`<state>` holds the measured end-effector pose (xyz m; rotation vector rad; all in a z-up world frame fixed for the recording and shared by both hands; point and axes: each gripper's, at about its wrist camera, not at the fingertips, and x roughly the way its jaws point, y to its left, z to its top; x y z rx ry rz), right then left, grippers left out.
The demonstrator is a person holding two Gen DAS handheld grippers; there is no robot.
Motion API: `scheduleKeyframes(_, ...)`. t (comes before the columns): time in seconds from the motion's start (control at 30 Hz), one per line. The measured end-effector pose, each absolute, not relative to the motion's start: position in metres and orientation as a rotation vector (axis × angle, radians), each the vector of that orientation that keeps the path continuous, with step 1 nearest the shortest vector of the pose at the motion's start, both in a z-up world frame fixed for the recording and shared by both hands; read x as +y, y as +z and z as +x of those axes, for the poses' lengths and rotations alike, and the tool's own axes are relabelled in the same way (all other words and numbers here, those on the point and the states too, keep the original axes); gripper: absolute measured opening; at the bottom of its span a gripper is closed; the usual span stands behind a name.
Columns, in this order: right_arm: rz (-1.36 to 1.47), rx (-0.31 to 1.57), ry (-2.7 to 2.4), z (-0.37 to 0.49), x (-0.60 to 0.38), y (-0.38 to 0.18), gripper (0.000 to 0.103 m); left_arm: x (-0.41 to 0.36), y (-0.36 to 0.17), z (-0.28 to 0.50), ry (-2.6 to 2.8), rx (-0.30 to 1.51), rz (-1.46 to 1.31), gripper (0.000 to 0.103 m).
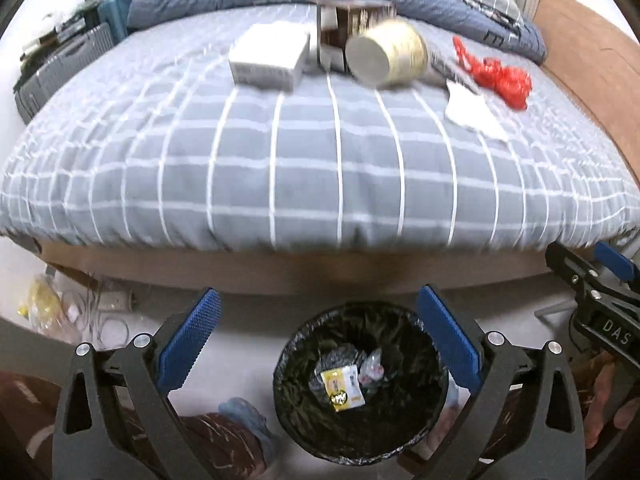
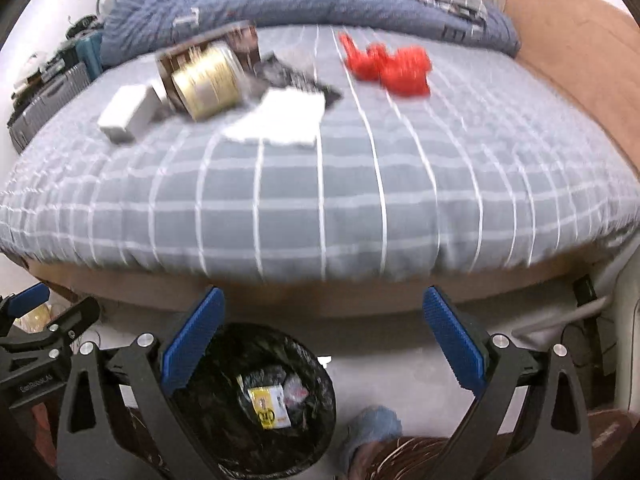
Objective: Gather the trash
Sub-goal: 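Raise both open tools from the bin back toward the bed, then grasp the white tissue with the right tool while the left tool grasps the paper leaflet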
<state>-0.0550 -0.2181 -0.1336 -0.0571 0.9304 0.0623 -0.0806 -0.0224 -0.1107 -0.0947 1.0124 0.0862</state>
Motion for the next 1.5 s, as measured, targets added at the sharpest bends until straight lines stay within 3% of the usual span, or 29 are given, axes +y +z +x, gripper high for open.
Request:
scheduleKeyframes(0.53, -0.032, 0.847, 0.094, 0.006, -0.201, -0.076, 0.095, 0.025, -0.054, -0.015, 0.155, 0.917, -0.115, 0.097)
scheduleKeyframes(0.93, -0.012, 0.919, 0.079, 0.091, -0.197, -0.105, 0.095, 0.046, -0.068, 0.073, 0.141, 0.937, -0.092, 0.097)
scheduleKeyframes(1.27, -0.001, 0.997, 0.081, 0.130, -0.187, -0.138, 0.084, 0.051, -0.090, 0.123, 0.119, 0.972, -0.091, 0.095)
scheduleKeyframes(1.5, 0.019, 1.027, 0.082, 0.140, -0.187, -0.145, 0.068, 0.053, -0.096, 0.138, 0.102, 0.984, -0.091, 0.084)
